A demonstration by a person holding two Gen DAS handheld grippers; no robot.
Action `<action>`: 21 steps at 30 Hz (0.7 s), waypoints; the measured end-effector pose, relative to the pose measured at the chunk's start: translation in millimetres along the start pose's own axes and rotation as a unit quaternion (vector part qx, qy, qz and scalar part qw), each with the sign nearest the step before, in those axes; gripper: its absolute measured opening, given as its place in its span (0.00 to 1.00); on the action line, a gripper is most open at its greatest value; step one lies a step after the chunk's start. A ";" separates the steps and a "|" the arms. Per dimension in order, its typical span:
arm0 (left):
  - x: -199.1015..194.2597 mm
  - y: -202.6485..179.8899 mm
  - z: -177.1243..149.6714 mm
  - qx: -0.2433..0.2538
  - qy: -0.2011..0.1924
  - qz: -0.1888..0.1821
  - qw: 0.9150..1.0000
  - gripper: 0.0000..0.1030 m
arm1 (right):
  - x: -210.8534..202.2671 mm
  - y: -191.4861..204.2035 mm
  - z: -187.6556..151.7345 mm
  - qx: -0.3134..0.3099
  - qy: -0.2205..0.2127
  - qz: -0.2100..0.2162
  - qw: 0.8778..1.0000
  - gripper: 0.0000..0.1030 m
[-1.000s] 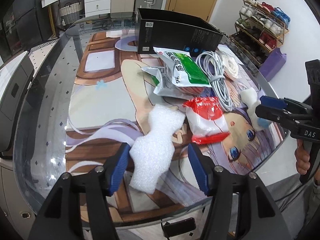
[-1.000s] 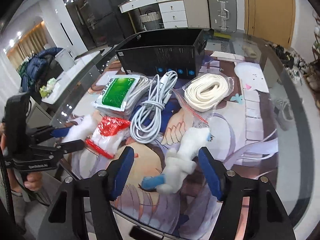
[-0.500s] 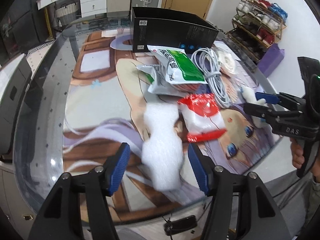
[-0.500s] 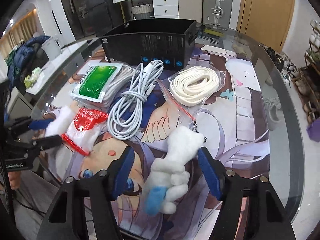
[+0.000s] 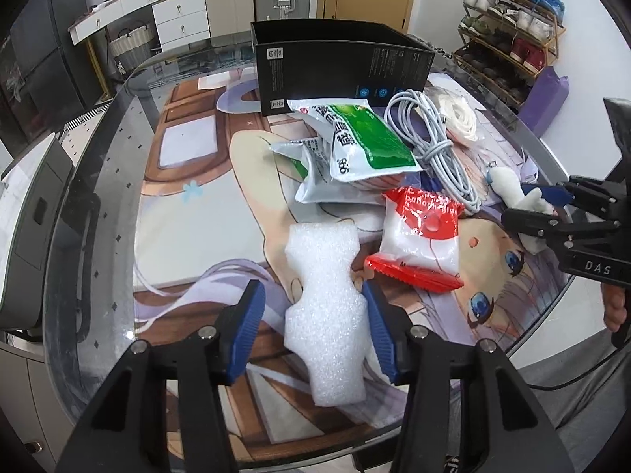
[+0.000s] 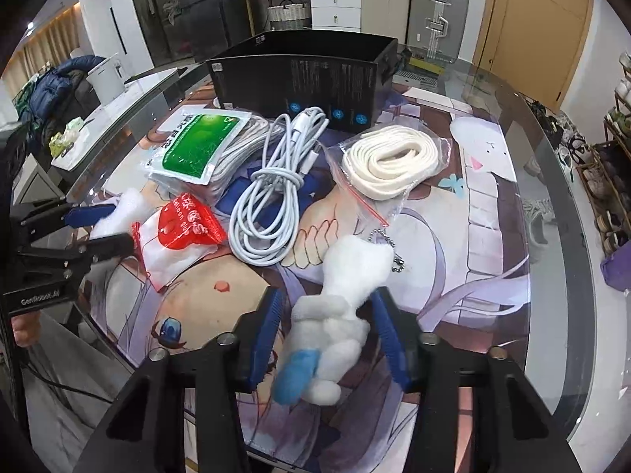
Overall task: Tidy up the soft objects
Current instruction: 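Grasp the white plush toy with the right gripper while the left gripper holds the foam block, then carry the foam block and plush toy into the black box and release both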
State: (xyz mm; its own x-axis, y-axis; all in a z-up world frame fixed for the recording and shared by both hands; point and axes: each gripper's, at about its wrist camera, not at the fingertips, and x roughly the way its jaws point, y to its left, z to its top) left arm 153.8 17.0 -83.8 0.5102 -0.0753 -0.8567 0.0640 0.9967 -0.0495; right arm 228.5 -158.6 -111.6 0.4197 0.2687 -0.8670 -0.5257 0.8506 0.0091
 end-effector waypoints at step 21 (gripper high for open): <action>-55.4 -5.9 24.9 0.000 -0.085 0.000 0.996 0.35 | -63.1 28.7 23.2 -0.025 -0.093 0.028 0.995 0.32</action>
State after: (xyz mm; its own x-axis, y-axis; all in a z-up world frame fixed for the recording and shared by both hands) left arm 146.5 14.5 -23.3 0.6486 -0.0783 -0.7571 0.0637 0.9968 -0.0486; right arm 204.0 -140.7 -45.1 0.5151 0.3984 -0.7589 -0.5868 0.8093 0.0265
